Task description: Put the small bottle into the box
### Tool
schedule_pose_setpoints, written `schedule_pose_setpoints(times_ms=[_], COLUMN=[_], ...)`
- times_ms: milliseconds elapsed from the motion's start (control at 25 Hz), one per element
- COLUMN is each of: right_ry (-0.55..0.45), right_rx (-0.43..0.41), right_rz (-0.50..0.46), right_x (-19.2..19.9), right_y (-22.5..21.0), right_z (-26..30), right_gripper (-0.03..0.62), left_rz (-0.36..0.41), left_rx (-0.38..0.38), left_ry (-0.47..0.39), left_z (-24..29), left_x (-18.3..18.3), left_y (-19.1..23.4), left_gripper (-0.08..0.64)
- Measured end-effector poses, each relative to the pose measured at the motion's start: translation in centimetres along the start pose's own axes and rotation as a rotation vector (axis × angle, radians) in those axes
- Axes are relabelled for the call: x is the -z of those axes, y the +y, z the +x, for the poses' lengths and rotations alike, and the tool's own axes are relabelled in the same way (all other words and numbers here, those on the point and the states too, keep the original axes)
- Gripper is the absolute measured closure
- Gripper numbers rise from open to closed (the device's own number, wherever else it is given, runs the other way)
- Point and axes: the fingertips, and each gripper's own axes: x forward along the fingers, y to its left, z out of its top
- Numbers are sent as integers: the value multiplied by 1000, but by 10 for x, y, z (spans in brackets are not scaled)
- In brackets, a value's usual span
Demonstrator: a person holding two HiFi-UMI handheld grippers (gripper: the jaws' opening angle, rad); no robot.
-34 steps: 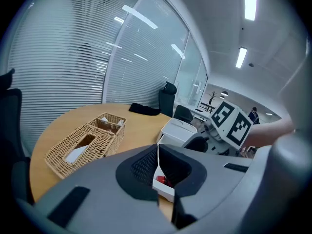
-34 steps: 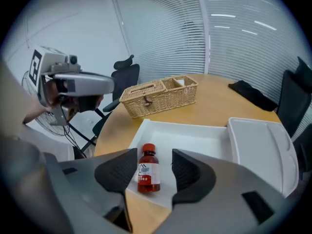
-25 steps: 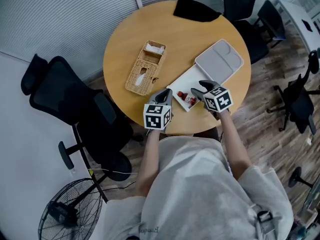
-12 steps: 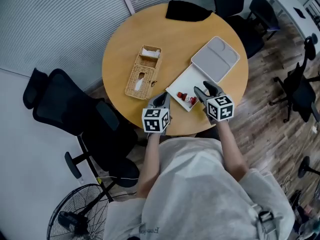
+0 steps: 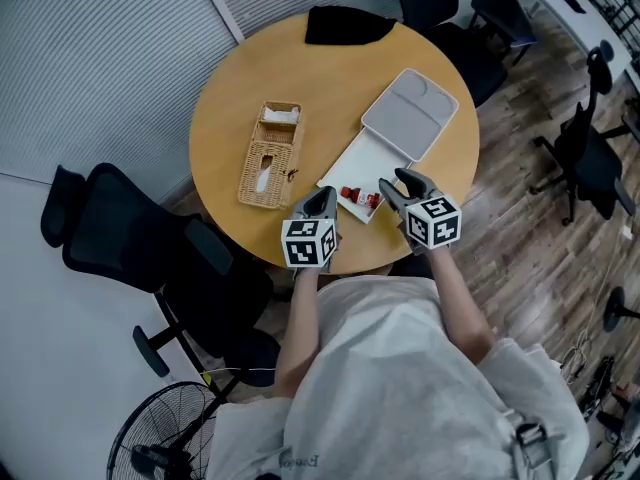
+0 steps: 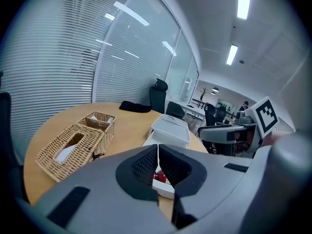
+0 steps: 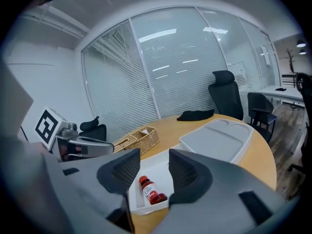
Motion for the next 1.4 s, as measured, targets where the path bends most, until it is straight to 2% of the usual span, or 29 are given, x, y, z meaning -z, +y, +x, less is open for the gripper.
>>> schedule_pose_setpoints(times_ms=[160,400,480,640,1080,1400], right_ry=[-12,-32,-36,-46,-51,-41], right_rx=[8,31,51,78,88,59], right_rz=[-1,-4,9,29,34,11], right_x=[3,-2,-2,-3,-1,-1], right_y=[4,5,1,-5,-7,3], right_z=[-2,-4,-7,-10,-12,-6], right_gripper=[437,498,543,566,574,574], left_rz=[39,24,26,34,30,34], left_rx=[12,5,9,26,41,38], left_ry=[8,-11,-7,3,-7,-17], left_z=[-2,-4,-5,-4,-3,-14], left_x=[2,-3,-2,0,-1,3], left_y=[-6,1,-1,-5,-12,-10], left_gripper=[531,531,531,531,531,531])
